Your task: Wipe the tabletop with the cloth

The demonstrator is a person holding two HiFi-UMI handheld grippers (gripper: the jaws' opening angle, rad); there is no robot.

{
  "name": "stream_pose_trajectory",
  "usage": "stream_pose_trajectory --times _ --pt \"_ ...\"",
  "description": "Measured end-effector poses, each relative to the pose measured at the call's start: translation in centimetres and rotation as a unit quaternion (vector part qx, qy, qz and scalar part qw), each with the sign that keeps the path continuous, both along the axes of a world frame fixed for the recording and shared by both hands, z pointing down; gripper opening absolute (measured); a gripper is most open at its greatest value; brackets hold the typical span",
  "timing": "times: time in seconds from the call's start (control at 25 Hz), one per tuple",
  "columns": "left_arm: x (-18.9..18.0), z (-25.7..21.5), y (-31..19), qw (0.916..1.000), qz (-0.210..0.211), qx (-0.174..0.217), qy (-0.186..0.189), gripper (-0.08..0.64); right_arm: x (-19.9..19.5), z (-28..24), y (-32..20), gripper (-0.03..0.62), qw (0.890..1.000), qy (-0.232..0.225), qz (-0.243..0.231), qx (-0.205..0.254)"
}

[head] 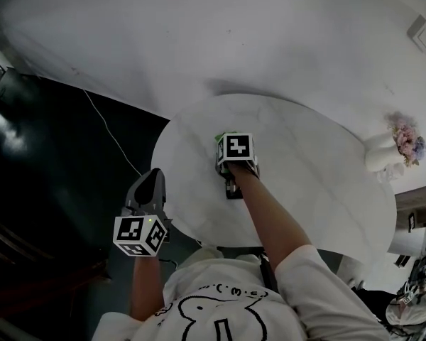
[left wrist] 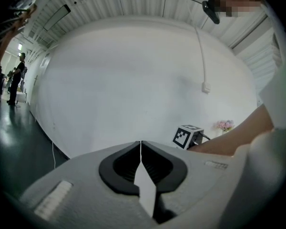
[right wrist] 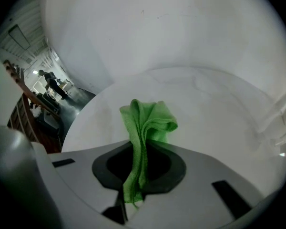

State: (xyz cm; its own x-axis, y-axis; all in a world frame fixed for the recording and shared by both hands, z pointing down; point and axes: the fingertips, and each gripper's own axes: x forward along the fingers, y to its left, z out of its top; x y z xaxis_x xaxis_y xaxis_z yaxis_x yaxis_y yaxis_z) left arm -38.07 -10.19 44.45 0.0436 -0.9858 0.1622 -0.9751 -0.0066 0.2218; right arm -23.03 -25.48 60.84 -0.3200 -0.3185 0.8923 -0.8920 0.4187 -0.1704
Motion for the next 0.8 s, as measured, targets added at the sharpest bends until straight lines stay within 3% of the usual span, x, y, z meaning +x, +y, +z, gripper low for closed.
stream_pose_trajectory --times 0.8 --pt "-4.5 1.4 3.9 0.9980 -0.060 -0.019 0.003 0.021 -10.2 0.1 2.4 0.041 0.997 -0.041 -0.066 -0.022"
